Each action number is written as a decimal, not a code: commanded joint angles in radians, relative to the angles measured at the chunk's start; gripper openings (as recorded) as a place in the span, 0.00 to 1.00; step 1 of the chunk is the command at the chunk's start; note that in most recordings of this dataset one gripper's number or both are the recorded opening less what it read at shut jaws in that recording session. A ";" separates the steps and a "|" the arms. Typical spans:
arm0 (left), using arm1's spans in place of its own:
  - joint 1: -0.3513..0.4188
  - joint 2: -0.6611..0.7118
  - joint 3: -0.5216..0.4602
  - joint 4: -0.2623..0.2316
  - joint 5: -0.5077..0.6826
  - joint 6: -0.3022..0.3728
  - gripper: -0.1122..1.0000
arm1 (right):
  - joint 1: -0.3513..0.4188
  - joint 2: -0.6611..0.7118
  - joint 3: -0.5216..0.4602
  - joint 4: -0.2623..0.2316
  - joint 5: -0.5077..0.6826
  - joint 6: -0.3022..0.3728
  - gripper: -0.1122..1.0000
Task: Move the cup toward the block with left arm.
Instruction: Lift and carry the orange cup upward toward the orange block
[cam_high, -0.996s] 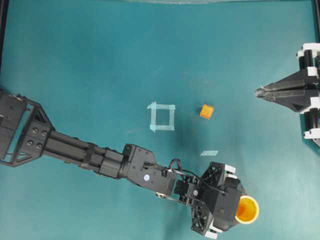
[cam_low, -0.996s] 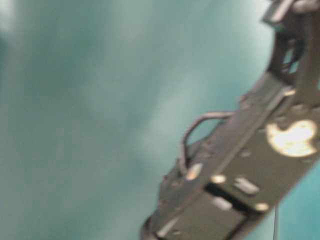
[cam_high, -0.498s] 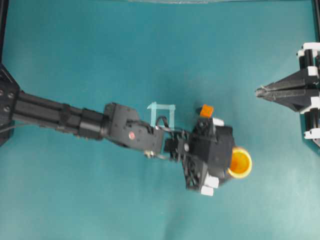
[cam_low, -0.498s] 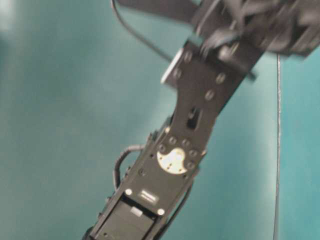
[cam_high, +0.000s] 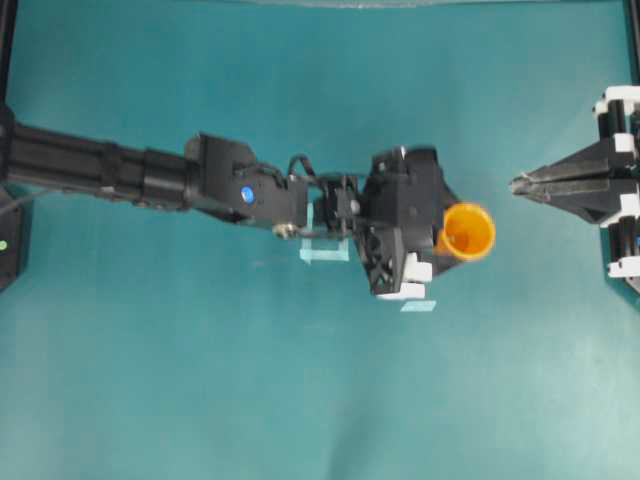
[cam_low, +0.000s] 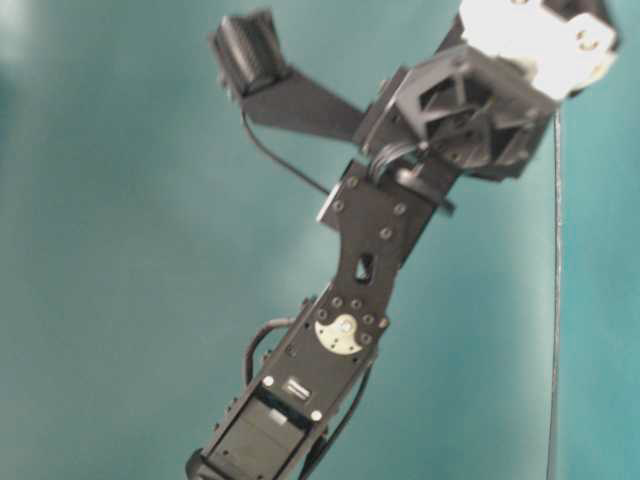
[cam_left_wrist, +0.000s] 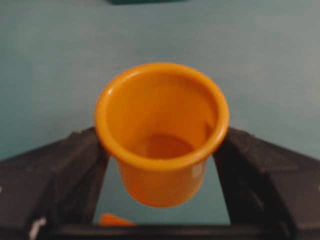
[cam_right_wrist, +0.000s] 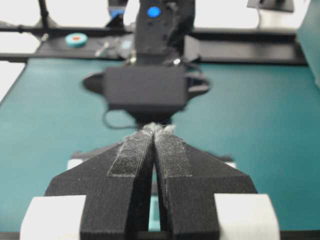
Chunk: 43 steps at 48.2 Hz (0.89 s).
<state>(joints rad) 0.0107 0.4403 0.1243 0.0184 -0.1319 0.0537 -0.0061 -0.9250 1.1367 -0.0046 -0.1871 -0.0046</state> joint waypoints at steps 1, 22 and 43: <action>0.020 -0.063 0.003 0.002 -0.026 0.003 0.70 | 0.000 0.003 -0.031 0.000 0.000 -0.002 0.10; 0.060 -0.178 0.133 0.003 -0.169 0.002 0.70 | 0.000 0.003 -0.031 0.000 0.005 -0.006 0.10; 0.060 -0.199 0.153 0.003 -0.169 0.002 0.70 | 0.000 0.003 -0.037 0.000 0.005 -0.006 0.10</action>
<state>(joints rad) 0.0690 0.2823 0.2884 0.0184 -0.2915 0.0552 -0.0046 -0.9250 1.1305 -0.0031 -0.1779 -0.0092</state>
